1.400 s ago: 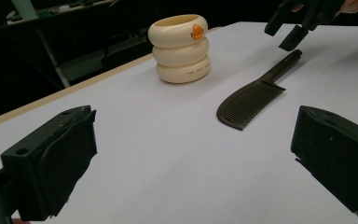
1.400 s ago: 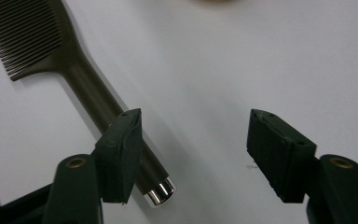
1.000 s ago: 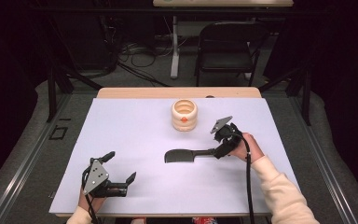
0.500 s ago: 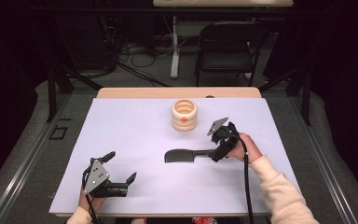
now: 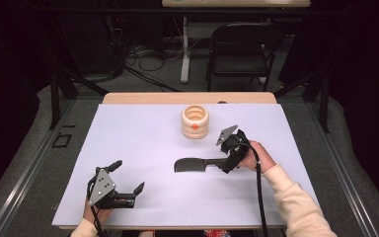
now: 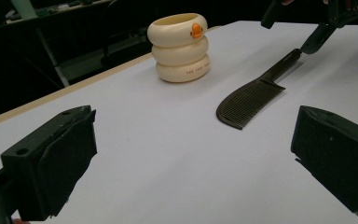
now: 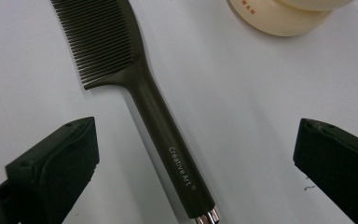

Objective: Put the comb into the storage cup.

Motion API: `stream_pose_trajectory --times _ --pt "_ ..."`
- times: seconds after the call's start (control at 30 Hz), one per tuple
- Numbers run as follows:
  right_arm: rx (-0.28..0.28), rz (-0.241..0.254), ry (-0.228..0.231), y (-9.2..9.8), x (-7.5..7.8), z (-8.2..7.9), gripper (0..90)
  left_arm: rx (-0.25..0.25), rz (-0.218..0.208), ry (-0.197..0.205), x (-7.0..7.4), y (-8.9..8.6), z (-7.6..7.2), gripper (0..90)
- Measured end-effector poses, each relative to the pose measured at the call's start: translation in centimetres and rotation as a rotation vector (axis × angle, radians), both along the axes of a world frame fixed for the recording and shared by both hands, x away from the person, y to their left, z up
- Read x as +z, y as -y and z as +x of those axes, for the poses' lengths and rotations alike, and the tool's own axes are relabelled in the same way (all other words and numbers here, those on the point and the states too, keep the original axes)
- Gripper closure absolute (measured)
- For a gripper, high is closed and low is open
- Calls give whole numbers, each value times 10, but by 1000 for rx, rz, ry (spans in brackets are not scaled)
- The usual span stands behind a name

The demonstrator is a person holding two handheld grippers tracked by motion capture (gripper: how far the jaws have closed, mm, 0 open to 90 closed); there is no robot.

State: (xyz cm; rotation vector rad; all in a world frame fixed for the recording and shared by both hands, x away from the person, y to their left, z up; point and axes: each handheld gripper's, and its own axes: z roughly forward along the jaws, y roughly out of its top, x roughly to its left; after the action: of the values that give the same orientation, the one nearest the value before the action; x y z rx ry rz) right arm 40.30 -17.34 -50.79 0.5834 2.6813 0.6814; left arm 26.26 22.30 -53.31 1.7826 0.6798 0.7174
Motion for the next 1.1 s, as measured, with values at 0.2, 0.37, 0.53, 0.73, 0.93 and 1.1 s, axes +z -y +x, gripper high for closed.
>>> stream_pose_trajectory --times 0.2,0.37,0.53,0.73,0.93,1.1 --pt "30 -23 -15 -10 -3 -1 0 0 -2 0 0 0 0 1" --pt "52 -33 -28 -15 -5 -1 0 0 -3 0 0 0 0 1" --pt "67 -50 -38 -17 -8 0 0 1 -3 -2 0 0 1 1" --pt "90 -85 -46 -20 -10 0 48 1 -1 -5 0 0 1 1" --pt "144 -143 -41 -27 -9 0 276 0 0 -5 0 0 1 1" --pt "186 -186 -36 -35 -6 0 396 -1 -2 -6 -1 0 1 1"
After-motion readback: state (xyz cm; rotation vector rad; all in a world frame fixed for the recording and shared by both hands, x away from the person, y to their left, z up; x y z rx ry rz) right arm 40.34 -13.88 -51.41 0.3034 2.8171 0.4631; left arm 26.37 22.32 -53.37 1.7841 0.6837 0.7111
